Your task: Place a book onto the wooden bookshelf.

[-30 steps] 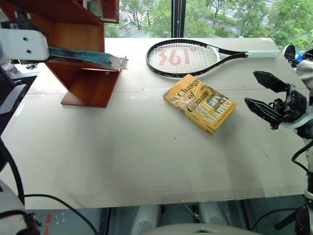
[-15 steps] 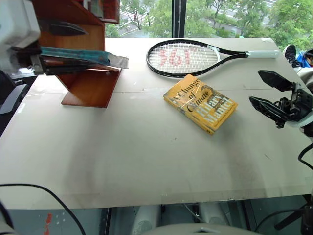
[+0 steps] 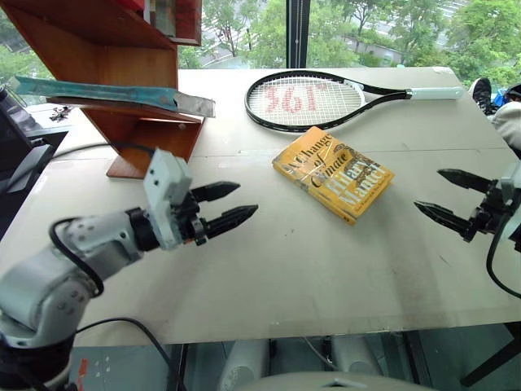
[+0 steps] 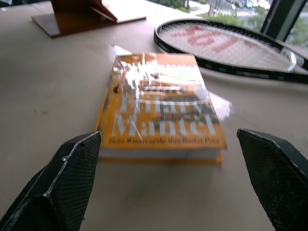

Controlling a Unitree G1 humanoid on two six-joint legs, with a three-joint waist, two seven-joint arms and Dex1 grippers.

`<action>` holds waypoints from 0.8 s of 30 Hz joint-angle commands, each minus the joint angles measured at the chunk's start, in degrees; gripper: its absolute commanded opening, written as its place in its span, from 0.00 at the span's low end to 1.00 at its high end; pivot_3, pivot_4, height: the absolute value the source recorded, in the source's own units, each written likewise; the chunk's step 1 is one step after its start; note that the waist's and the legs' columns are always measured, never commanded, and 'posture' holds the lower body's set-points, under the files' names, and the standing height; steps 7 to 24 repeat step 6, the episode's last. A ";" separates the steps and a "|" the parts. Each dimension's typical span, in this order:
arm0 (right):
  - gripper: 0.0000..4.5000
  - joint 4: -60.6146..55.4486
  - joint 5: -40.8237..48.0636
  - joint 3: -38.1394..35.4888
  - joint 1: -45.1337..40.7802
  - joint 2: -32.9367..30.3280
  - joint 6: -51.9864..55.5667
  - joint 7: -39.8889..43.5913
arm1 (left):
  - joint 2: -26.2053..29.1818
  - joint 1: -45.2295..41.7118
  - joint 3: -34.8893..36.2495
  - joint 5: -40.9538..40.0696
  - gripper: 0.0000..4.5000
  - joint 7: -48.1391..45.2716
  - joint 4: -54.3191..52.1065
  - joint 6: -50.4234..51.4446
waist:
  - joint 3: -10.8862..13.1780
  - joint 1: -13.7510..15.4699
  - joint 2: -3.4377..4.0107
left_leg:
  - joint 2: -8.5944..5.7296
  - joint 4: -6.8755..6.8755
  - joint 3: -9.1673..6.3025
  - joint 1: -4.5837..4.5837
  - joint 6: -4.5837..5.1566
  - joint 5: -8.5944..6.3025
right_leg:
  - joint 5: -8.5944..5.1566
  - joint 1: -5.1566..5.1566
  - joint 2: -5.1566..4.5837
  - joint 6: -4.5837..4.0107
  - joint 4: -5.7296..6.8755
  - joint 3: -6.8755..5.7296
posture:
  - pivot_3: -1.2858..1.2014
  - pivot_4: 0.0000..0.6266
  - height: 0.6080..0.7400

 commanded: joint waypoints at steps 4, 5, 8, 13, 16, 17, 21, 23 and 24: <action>1.00 2.68 -3.16 -7.67 8.10 -2.38 -2.41 2.51 | 1.50 9.82 4.06 9.71 0.72 -7.41 6.04 -9.46 | -0.01 0.52 0.00 | 0.02 -0.28 0.12 0.29 0.02 -0.01 | -0.04 0.17 -0.01 -0.07 -0.10 0.07 | 0.52 0.24 1.00; 1.00 3.35 -3.25 -7.98 8.55 -2.39 -2.67 2.81 | 1.42 10.33 3.80 10.63 0.72 -7.96 6.32 -10.28 | -0.01 0.54 0.00 | 0.05 -0.29 0.12 0.36 0.02 -0.01 | -0.08 0.27 -0.01 -0.12 -0.14 0.06 | 0.52 0.24 1.00; 1.00 4.22 -3.85 -7.83 8.66 -2.45 -3.17 2.72 | 0.95 10.11 3.60 10.87 0.72 -7.88 6.71 -10.45 | -0.01 0.54 0.00 | 0.05 -0.29 0.12 0.40 0.02 -0.01 | -0.09 0.33 -0.01 -0.14 -0.18 0.05 | 0.52 0.24 1.00; 1.00 4.22 -3.85 -7.83 8.66 -2.45 -3.17 2.72 | 0.95 10.11 3.60 10.87 0.72 -7.88 6.71 -10.45 | -0.01 0.54 0.00 | 0.05 -0.29 0.12 0.40 0.02 -0.01 | -0.09 0.33 -0.01 -0.14 -0.18 0.05 | 0.52 0.24 1.00; 1.00 4.22 -3.85 -7.83 8.66 -2.45 -3.17 2.72 | 0.95 10.11 3.60 10.87 0.72 -7.88 6.71 -10.45 | -0.01 0.54 0.00 | 0.05 -0.29 0.12 0.40 0.02 -0.01 | -0.09 0.33 -0.01 -0.14 -0.18 0.05 | 0.52 0.24 1.00; 1.00 4.22 -3.85 -7.83 8.66 -2.45 -3.17 2.72 | 0.95 10.11 3.60 10.87 0.72 -7.88 6.71 -10.45 | -0.01 0.54 0.00 | 0.05 -0.29 0.12 0.40 0.02 -0.01 | -0.09 0.33 -0.01 -0.14 -0.18 0.05 | 0.52 0.24 1.00; 1.00 4.22 -3.85 -7.83 8.66 -2.45 -3.17 2.72 | 0.95 10.11 3.60 10.87 0.72 -7.88 6.71 -10.45 | -0.01 0.54 0.00 | 0.05 -0.29 0.12 0.40 0.02 -0.01 | -0.09 0.33 -0.01 -0.14 -0.18 0.05 | 0.52 0.24 1.00; 1.00 4.22 -3.85 -7.83 8.66 -2.45 -3.17 2.72 | 0.95 10.11 3.60 10.87 0.72 -7.88 6.71 -10.45 | -0.01 0.54 0.00 | 0.05 -0.29 0.12 0.40 0.02 -0.01 | -0.09 0.33 -0.01 -0.14 -0.18 0.05 | 0.52 0.24 1.00; 1.00 4.22 -3.85 -7.83 8.66 -2.45 -3.17 2.72 | 0.95 10.11 3.60 10.87 0.72 -7.88 6.71 -10.45 | -0.01 0.54 0.00 | 0.05 -0.29 0.12 0.40 0.02 -0.01 | -0.09 0.33 -0.01 -0.14 -0.18 0.05 | 0.52 0.24 1.00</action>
